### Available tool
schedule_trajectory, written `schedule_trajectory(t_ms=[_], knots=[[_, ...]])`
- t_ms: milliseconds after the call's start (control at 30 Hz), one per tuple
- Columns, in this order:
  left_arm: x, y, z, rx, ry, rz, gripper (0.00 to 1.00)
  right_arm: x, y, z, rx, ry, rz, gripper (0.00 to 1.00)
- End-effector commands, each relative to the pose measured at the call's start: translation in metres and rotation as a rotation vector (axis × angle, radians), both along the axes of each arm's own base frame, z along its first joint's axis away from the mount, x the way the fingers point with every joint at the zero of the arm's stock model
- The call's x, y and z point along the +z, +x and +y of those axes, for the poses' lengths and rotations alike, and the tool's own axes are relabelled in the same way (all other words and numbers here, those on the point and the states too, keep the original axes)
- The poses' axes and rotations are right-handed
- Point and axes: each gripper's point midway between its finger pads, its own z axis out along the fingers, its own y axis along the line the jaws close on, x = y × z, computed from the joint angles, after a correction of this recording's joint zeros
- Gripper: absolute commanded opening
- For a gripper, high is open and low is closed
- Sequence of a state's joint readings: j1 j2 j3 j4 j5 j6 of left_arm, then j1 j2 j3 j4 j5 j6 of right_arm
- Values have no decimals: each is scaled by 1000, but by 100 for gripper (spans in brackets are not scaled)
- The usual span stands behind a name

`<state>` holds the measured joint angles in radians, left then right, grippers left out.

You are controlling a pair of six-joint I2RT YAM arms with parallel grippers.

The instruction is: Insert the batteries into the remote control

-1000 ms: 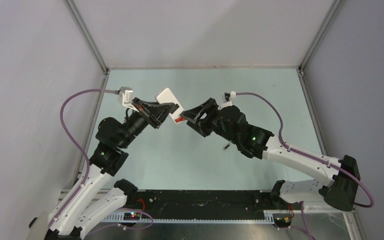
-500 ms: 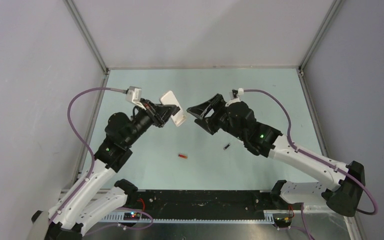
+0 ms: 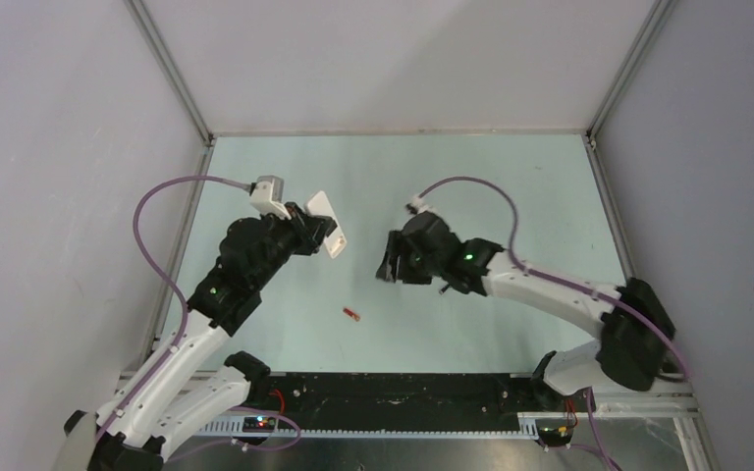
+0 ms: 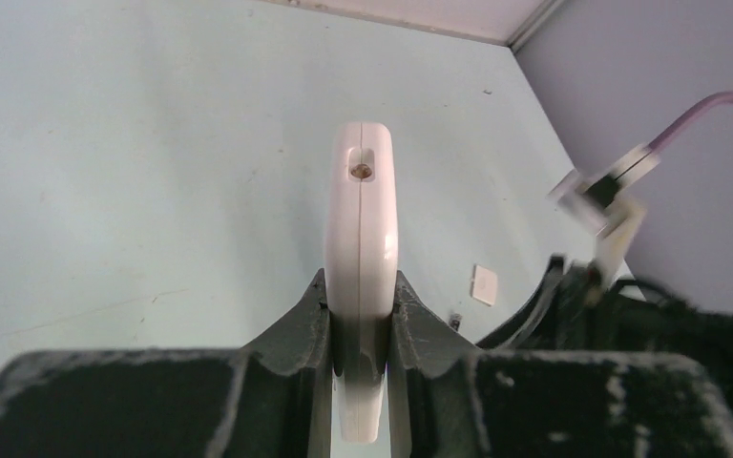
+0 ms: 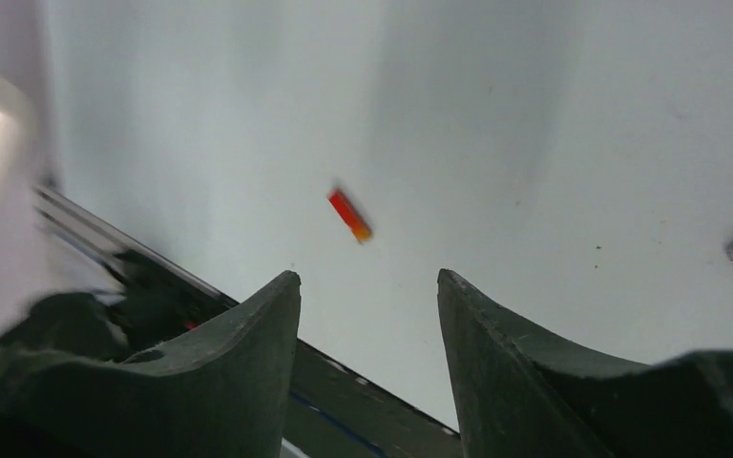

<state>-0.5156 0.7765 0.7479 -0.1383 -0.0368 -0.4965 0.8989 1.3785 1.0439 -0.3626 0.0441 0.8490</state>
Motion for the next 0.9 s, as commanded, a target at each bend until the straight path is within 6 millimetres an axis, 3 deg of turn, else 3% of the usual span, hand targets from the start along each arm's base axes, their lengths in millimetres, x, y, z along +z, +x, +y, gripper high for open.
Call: schedule_trajectory(t_ms=[0,167,300,400,600,700,867], knots=[[15,3,24,92,22,-47,0,-22,-22,34,335,-192,-133,57],[18,-1,37,124,26,-44,0,-42,-38,72,546,-331,-224,55],[20,-2,46,150,26,-38,0,-67,-44,93,611,-367,-209,54],[21,-1,54,178,19,-29,0,-72,-48,105,640,-383,-228,53],[13,2,69,234,22,9,0,-89,-41,118,639,-469,-267,46],[7,3,76,265,19,28,0,-96,-37,125,638,-491,-272,37],[3,2,85,290,18,34,0,-112,-35,119,616,-551,-253,30]])
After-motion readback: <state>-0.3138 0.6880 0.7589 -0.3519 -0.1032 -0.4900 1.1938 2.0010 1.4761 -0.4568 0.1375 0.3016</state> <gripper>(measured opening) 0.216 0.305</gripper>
